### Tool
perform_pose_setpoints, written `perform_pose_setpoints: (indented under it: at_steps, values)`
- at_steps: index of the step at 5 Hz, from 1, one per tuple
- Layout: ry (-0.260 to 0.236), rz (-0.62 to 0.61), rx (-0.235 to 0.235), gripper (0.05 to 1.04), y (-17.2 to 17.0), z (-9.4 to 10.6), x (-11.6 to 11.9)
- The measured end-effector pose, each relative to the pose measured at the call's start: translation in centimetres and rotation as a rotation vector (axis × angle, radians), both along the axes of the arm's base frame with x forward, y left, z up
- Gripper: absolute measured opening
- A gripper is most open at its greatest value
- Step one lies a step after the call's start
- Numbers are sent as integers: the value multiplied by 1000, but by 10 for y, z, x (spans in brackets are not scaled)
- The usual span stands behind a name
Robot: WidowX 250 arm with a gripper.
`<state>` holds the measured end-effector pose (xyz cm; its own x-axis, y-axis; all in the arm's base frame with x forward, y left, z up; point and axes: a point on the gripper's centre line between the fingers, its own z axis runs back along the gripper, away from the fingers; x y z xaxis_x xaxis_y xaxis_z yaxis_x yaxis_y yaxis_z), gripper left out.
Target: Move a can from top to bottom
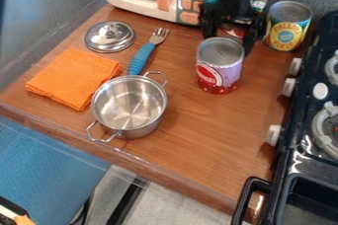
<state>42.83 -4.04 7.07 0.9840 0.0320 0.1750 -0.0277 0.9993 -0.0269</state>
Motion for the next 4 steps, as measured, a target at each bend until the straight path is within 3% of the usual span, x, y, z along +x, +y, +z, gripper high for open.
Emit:
perform_pose_setpoints:
  at_steps: [1, 2, 4]
  values:
    - [50, 96, -46, 1001, 3, 5, -15]
    - [73, 113, -75, 1001, 2, 13, -34]
    - [117, 87, -53, 1001, 4, 9, -77]
